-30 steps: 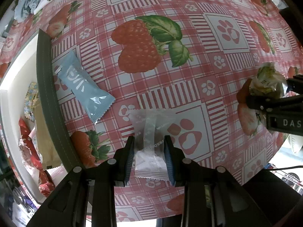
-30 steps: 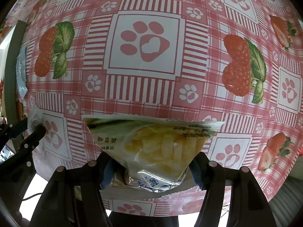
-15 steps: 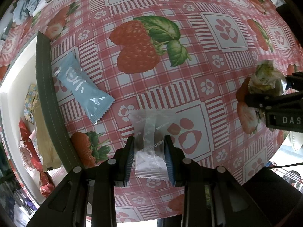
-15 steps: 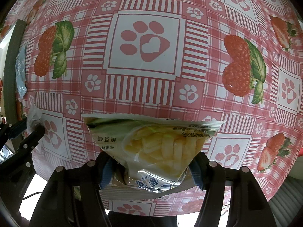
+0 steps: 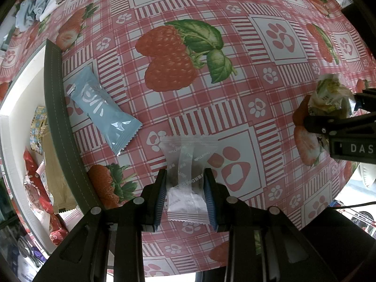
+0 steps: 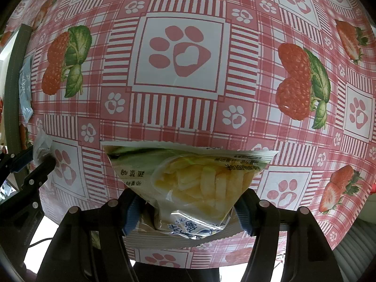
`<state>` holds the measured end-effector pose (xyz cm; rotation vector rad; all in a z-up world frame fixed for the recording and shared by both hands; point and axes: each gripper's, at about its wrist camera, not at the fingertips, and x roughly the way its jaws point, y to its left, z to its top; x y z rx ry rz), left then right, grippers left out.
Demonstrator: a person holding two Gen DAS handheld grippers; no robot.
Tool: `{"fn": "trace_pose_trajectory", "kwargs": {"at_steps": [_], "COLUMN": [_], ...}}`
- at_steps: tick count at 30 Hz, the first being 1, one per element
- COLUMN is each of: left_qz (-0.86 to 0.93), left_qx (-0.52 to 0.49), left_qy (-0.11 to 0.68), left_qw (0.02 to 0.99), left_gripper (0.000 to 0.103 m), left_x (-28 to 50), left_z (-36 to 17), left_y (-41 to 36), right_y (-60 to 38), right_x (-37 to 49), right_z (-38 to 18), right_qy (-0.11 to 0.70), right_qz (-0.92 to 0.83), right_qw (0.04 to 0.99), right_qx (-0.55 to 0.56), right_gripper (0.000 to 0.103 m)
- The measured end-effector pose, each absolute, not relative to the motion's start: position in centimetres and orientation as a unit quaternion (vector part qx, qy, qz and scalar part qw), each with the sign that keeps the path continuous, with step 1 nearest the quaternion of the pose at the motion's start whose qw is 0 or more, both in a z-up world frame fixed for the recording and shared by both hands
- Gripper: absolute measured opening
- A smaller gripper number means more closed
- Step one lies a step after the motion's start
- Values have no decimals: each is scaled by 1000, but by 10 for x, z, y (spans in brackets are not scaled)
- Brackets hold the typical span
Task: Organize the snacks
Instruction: 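Lift the white candy with the left gripper while the right holds the chip bag, then carry the white candy in the left gripper while the right carries the chip bag into the tray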
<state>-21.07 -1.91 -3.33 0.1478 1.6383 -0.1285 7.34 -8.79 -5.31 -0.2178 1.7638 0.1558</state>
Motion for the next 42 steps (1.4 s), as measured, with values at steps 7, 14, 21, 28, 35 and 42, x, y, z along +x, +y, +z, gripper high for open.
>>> {"fn": "trace_pose_trajectory", "kwargs": {"at_steps": [7,14,21,28,35,42], "left_qz": [-57,-61,-66,-40,-9,16], "left_qx": [66,44,29,-6,-42,-68], "left_qy": [729,729,709,689,673,664], "left_qw": [679,680,702,723,738,744], "left_gripper": [34,34,33,33,33,33], "left_x": [-211,-209,-208,-204,-207,-219], "left_z": [-33,-31,-10,16,37,47], "left_y": [-19,-13,-3,28,72,101], "right_y": [-88,-88,-85,-62,-33,-10], "right_x": [73,75,85,104,123,137], "right_z": [-53,-53,-41,-20,0,14], "right_qy": [769,772,770,754,740,728], "right_qz": [68,71,83,108,136,143], "right_qw": [628,625,629,643,656,663], "right_qx": [-95,-92,-73,-73,-64,-101], "right_gripper": [67,67,66,66,66,67]}}
